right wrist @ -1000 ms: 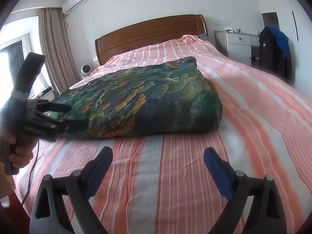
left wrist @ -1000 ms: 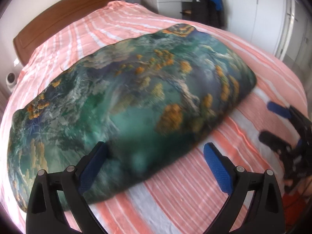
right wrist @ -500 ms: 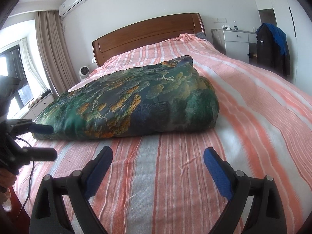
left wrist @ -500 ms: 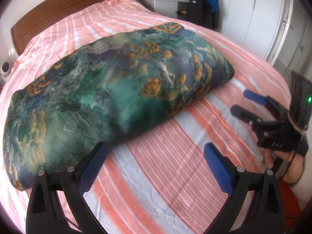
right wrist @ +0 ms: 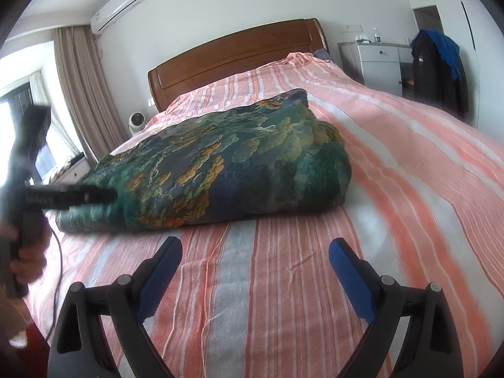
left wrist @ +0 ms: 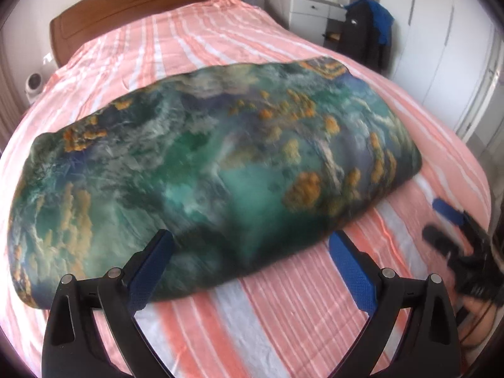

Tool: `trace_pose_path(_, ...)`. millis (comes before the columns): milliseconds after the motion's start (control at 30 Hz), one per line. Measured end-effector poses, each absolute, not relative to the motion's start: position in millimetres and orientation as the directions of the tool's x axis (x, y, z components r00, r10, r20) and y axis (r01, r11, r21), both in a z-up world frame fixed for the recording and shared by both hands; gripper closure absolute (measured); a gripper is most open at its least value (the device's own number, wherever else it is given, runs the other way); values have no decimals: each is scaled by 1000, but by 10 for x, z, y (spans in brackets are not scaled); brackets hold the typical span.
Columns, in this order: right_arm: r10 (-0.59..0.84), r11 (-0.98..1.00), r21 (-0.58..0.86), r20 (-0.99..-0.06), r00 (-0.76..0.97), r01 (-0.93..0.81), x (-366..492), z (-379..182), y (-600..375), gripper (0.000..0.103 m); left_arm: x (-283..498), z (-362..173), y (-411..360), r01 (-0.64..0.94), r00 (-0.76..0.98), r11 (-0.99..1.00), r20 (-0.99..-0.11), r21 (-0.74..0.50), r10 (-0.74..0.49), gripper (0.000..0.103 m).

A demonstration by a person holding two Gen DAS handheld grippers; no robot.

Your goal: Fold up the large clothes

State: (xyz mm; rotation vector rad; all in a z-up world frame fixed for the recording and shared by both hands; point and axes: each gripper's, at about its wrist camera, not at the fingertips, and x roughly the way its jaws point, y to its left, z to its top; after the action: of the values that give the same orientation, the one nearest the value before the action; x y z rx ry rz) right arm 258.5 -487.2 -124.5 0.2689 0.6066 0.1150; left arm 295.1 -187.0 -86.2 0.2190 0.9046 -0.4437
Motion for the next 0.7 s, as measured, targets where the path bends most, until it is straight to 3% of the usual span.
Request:
trace_pose_path(167, 191, 880, 466, -526, 829, 93, 2576, -1251, -5299, 8, 2885, -727, -1831, 495, 555, 868, -781, 32, -288, 4)
trace_pose_path(333, 281, 614, 756, -477, 832, 226, 2861, -1473, -5802, 6, 2999, -554, -1682, 476, 555, 880, -774, -4, -304, 4)
trace_pose_path(467, 409, 561, 815, -428, 806, 148, 3372, -1453, -5690, 3, 3070, -431, -1642, 469, 559, 883, -773, -4, -301, 4)
trace_pose_path(533, 395, 622, 754, -536, 746, 212, 3633, -1484, -5563, 3, 3112, -353, -1628, 464, 555, 886, -775, -14, -302, 4)
trace_pose_path(600, 339, 652, 708, -593, 730, 272, 3717, -1495, -5490, 11, 3141, -268, -1607, 465, 546, 885, -777, -32, -315, 4)
trace_pose_path(667, 316, 624, 727, -569, 760, 285, 3636, -1435, -5475, 42, 3179, -173, -1613, 479, 521, 876, -783, -60, -339, 4)
trace_pose_path(700, 308, 619, 738, -543, 781, 269, 3580, -1380, -5463, 48, 3201, -135, -1637, 491, 506, 868, -786, -75, -354, 4)
